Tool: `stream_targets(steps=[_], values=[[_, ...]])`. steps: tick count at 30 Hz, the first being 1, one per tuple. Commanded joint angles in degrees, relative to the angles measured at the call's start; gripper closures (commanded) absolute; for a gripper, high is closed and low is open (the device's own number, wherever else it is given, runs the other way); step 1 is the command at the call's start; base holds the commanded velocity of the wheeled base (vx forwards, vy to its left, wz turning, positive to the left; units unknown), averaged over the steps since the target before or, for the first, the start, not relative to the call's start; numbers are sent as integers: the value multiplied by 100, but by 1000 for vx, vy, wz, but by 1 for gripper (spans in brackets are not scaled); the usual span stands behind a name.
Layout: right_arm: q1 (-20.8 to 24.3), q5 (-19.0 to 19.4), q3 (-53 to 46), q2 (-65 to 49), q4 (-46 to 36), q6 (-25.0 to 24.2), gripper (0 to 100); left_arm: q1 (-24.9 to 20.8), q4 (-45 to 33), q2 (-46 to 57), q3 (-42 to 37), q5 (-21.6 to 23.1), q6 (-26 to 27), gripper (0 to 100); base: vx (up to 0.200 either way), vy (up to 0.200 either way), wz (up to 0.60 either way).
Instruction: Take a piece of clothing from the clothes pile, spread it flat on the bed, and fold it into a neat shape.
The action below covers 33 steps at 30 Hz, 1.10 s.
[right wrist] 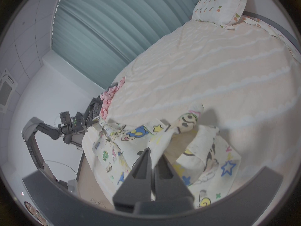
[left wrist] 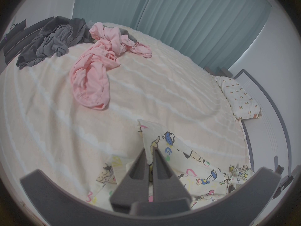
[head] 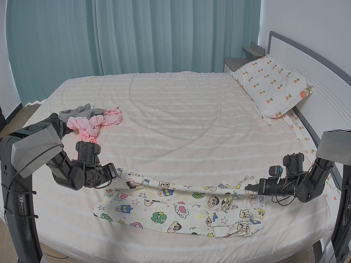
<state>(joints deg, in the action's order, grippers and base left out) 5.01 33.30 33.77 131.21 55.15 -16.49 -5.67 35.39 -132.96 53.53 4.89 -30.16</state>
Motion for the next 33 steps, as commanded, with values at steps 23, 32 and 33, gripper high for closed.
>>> stream_targets(steps=[23, 32, 33], values=[[141, -509, -679, 423, 101, 1008, 0, 13, -15, -81, -528, -14, -16, 0, 0, 0, 0], [-202, -615, -1223, 247, 875, 955, 0, 268, 196, 165, -941, 74, -148, 0, 0, 0, 0], [-281, -632, -1303, 186, 963, 946, 0, 312, 346, 218, -1037, 126, -201, 0, 0, 0, 0]])
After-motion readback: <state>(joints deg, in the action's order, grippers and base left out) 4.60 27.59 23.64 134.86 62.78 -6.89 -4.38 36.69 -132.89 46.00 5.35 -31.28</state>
